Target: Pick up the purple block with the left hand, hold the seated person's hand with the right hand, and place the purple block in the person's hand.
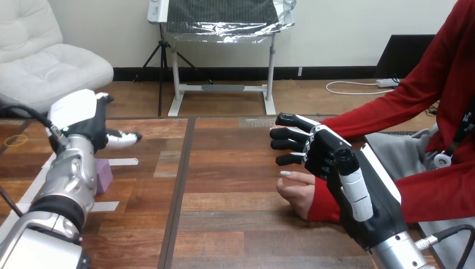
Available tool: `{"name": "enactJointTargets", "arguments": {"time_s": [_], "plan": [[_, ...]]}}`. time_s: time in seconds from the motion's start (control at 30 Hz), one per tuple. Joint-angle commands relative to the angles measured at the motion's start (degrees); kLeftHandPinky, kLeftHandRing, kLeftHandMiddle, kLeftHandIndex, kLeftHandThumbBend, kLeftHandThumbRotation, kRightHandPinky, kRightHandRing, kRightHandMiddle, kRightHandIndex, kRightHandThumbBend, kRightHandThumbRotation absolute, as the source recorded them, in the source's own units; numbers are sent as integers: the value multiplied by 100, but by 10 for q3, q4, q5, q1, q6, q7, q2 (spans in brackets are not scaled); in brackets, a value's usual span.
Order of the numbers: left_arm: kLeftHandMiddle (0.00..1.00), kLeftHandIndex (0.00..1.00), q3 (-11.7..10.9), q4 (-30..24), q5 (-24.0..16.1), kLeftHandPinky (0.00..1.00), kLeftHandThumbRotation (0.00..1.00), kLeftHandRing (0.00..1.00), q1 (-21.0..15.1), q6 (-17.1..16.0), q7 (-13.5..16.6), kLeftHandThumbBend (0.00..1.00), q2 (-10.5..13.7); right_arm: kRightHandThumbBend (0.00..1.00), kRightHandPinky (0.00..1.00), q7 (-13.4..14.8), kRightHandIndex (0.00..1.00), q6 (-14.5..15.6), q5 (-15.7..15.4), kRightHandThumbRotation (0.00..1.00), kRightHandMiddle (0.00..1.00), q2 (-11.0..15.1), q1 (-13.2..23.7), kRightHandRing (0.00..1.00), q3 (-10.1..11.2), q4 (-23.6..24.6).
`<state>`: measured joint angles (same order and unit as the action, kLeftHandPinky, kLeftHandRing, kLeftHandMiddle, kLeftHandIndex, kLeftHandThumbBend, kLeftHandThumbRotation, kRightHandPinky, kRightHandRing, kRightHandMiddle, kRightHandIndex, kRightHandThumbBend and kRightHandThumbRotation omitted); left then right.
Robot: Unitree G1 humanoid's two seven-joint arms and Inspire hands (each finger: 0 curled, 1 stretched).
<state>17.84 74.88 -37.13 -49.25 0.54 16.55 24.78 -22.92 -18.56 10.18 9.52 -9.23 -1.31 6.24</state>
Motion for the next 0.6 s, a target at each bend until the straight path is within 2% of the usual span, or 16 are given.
{"name": "enactJointTargets", "arguments": {"time_s": [0.0,0.57], "plan": [[92,88,13,6,-6,86,34,90,-38,13,5,74,3,91,69,-3,81,-3,7,100,78,10,25,77,6,31],[92,89,21,12,4,87,36,91,-32,36,-9,73,6,92,67,-1,80,-1,7,100,78,9,20,77,8,45]]}}
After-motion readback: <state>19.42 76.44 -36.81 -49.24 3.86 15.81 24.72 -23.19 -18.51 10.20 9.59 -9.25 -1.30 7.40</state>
